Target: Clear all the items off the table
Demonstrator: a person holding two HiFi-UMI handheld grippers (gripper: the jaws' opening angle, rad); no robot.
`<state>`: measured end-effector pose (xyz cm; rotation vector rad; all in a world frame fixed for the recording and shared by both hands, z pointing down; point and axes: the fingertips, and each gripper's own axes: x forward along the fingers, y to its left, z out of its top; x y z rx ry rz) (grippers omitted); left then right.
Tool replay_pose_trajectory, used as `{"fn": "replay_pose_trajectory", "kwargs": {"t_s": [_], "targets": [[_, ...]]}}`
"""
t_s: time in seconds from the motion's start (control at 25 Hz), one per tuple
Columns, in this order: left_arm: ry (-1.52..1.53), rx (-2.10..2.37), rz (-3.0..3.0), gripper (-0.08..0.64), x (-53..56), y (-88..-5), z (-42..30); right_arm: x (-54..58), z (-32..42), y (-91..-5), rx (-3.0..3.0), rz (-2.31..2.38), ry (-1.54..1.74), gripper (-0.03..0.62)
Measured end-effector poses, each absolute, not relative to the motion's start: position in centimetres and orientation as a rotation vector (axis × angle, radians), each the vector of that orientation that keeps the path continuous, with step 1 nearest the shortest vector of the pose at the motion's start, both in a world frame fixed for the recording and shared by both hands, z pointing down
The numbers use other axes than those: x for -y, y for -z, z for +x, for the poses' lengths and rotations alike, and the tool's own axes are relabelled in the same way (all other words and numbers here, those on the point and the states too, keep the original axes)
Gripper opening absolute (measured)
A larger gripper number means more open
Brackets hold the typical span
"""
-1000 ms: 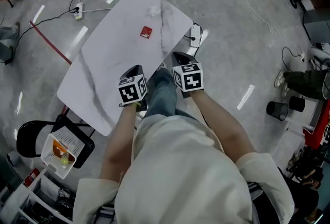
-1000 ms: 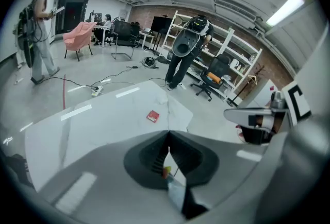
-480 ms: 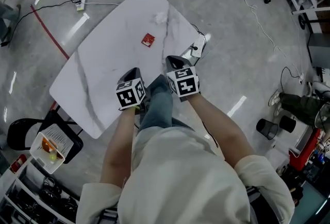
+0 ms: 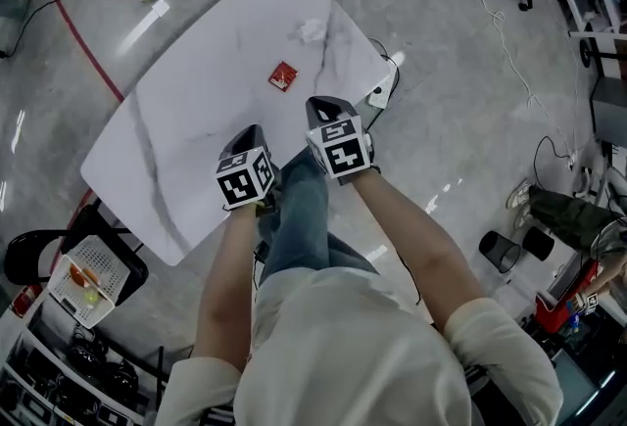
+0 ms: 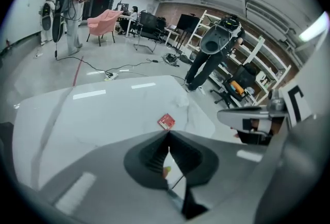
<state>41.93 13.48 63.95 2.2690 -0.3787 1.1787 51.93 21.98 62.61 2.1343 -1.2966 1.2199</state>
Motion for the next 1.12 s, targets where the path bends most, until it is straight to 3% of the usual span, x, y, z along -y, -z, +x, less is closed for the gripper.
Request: {"fn": "replay_pose_trajectory", "kwargs": {"t_s": [1.12], "targets": [[-1.167,0.566,2.1,0.008,-8.1,-75.6,45.0,-14.6,54.6,-78.8,1.408,1.826,-1.257,0.272]]}}
